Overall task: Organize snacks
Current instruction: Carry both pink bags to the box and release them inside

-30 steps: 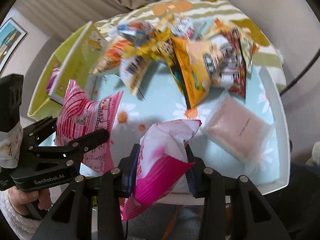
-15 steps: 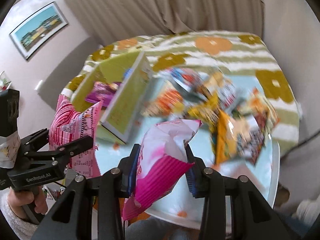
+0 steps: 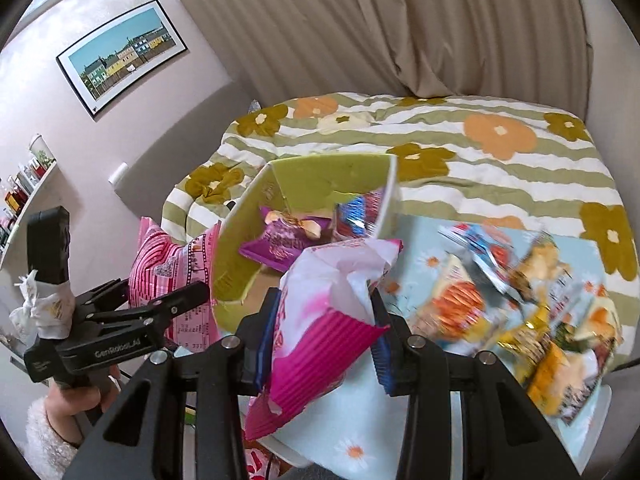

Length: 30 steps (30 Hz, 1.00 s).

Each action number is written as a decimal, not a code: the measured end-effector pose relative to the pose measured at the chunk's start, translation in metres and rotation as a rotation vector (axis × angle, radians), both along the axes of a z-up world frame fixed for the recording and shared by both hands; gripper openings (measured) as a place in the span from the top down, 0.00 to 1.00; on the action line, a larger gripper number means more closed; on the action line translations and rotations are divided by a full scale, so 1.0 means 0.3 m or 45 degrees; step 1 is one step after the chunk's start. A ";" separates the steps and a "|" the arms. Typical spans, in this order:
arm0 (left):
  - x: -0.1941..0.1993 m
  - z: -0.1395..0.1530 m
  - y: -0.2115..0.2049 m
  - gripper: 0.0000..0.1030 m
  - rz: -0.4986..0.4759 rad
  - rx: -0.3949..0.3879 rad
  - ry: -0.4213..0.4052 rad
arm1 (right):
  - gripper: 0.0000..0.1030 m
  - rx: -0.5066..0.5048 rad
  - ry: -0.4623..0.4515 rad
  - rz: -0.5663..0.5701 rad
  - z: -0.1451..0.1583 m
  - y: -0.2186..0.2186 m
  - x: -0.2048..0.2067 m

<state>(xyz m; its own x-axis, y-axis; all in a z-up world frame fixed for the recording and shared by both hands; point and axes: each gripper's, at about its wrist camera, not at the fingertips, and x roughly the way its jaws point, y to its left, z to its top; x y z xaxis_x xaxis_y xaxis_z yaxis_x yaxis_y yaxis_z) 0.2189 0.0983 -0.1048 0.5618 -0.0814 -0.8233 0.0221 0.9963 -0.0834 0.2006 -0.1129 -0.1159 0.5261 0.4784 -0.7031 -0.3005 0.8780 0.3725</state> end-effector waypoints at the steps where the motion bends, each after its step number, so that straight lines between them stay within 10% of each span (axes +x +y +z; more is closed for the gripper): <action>1: 0.026 -0.016 0.020 0.30 -0.004 0.002 0.011 | 0.63 -0.009 0.003 0.003 -0.001 0.031 0.024; 10: 0.218 -0.214 0.139 0.30 -0.064 -0.005 0.181 | 0.83 -0.088 0.039 -0.002 -0.048 0.229 0.198; 23: 0.268 -0.263 0.182 0.28 -0.143 -0.046 0.199 | 0.83 -0.085 0.116 -0.129 -0.105 0.256 0.206; 30: 0.298 -0.267 0.121 0.00 -0.229 -0.045 0.181 | 0.83 -0.072 0.119 -0.162 -0.105 0.262 0.207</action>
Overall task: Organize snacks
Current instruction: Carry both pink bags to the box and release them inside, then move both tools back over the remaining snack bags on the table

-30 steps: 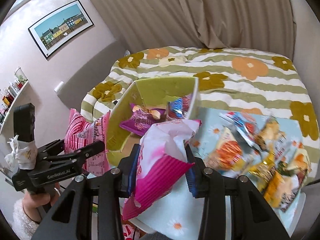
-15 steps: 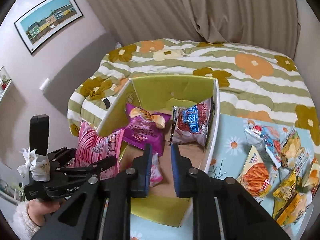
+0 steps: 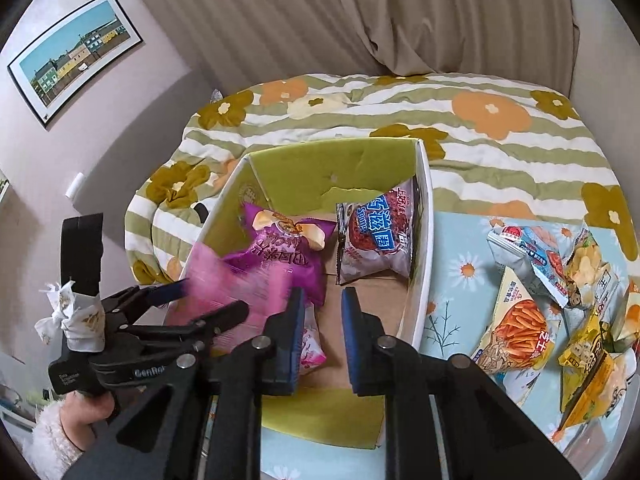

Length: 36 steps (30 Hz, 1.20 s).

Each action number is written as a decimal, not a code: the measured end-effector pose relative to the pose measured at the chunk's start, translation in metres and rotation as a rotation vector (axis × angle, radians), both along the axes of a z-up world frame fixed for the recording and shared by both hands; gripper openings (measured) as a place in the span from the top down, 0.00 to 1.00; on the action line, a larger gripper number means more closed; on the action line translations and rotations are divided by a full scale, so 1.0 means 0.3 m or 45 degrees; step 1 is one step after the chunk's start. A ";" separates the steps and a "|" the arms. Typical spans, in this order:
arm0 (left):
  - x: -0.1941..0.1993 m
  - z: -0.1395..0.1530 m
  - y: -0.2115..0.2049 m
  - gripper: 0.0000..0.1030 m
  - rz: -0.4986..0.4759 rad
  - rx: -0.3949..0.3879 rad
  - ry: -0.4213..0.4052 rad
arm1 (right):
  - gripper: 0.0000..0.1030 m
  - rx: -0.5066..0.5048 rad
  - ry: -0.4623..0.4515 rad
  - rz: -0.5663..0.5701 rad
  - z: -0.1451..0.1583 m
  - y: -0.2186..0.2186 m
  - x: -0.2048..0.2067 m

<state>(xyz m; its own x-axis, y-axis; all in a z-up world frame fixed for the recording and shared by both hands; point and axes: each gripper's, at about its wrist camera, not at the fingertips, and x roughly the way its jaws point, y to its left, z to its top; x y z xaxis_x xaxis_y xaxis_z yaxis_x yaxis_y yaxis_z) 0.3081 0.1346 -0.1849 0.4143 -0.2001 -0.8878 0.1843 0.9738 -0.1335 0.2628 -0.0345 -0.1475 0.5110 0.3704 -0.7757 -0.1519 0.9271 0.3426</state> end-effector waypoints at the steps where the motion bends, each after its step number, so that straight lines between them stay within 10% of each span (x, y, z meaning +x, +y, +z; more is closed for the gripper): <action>1: -0.003 -0.007 -0.002 0.00 -0.003 0.006 0.012 | 0.83 0.000 0.008 -0.004 -0.007 0.001 0.001; 18: -0.145 0.103 0.056 0.00 0.052 0.013 -0.072 | 0.82 -0.027 0.012 -0.002 -0.020 0.023 -0.052; 23: -0.215 0.159 -0.005 0.00 0.060 0.014 -0.112 | 0.37 -0.013 -0.036 -0.020 0.004 -0.024 -0.099; 29: -0.313 0.192 -0.137 0.00 0.058 0.011 -0.122 | 0.12 -0.007 -0.105 -0.030 0.027 -0.141 -0.197; 36: -0.408 0.208 -0.378 0.00 0.008 -0.004 -0.137 | 0.06 -0.032 -0.179 -0.025 0.059 -0.334 -0.325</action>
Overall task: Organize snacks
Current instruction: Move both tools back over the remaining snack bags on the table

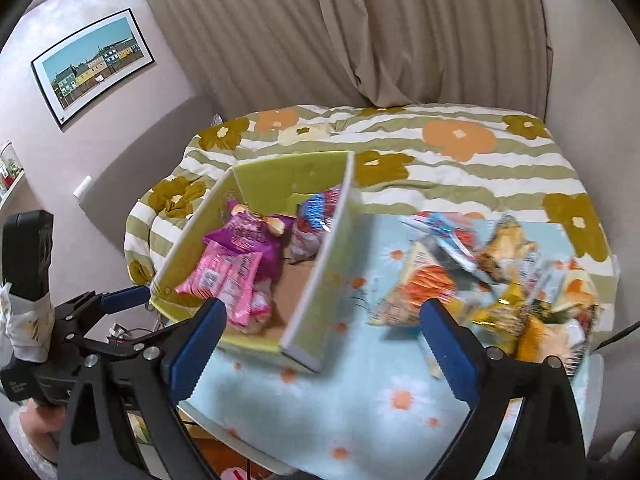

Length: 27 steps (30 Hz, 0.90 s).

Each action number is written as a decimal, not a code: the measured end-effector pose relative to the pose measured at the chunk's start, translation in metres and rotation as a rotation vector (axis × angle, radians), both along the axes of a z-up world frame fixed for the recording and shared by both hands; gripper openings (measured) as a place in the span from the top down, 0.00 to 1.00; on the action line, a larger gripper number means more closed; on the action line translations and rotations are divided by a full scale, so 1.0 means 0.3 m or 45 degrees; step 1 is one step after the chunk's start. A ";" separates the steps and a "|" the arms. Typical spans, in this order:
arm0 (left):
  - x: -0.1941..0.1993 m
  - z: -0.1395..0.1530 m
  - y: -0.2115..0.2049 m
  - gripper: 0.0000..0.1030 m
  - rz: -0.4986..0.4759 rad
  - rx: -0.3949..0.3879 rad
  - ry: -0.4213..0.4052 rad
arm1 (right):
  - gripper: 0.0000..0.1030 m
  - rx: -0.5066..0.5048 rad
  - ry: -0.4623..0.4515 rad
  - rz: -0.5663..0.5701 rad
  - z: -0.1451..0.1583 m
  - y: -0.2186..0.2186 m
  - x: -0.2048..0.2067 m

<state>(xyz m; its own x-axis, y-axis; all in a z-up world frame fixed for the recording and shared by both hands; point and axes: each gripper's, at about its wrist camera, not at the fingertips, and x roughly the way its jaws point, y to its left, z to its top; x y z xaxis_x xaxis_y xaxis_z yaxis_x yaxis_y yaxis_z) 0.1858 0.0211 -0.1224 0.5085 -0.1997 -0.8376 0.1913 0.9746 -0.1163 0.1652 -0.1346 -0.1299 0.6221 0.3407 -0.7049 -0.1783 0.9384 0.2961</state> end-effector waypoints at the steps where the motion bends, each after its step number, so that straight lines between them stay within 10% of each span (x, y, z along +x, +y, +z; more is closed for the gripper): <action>1: -0.014 -0.001 -0.050 0.00 -0.014 0.003 -0.004 | 0.06 -0.005 -0.008 -0.001 0.002 -0.027 -0.018; 13: -0.066 -0.036 -0.424 0.00 -0.069 -0.033 -0.006 | 0.06 -0.099 -0.038 -0.050 -0.015 -0.408 -0.182; 27: 0.178 -0.187 -0.613 0.00 -0.168 0.028 0.101 | 0.06 -0.062 0.109 -0.218 -0.150 -0.682 -0.183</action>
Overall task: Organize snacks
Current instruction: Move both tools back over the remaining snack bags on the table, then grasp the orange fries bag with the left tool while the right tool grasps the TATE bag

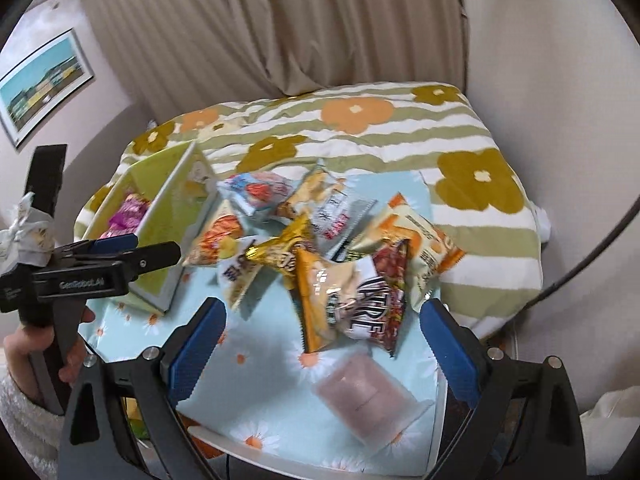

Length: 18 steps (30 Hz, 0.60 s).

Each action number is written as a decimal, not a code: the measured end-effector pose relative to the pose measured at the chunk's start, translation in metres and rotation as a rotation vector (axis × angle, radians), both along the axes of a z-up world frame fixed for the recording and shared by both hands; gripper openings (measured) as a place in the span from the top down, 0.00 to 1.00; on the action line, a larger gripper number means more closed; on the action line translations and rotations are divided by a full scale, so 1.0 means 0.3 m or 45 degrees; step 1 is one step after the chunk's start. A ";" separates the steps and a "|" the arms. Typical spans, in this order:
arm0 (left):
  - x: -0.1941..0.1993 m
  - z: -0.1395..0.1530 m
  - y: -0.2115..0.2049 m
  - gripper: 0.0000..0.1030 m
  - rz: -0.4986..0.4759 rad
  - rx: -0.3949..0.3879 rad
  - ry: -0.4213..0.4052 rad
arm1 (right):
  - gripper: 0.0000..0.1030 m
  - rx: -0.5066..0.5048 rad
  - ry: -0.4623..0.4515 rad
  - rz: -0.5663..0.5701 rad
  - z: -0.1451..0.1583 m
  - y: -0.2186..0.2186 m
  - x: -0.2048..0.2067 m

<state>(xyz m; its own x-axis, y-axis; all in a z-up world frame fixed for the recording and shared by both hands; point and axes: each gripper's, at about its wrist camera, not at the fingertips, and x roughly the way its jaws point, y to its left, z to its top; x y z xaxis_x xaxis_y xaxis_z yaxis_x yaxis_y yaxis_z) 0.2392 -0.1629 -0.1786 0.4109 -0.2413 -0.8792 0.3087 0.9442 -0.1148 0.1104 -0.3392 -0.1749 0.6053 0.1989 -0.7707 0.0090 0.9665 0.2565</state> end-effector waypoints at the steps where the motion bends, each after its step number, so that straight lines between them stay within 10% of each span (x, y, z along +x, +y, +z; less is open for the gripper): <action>1: 0.019 -0.018 -0.007 0.00 -0.008 0.013 0.013 | 0.06 0.013 0.009 -0.012 -0.013 -0.009 0.008; 18: 0.257 -0.297 -0.029 0.00 -0.100 0.091 0.310 | 0.06 0.039 0.178 -0.023 -0.218 -0.041 0.197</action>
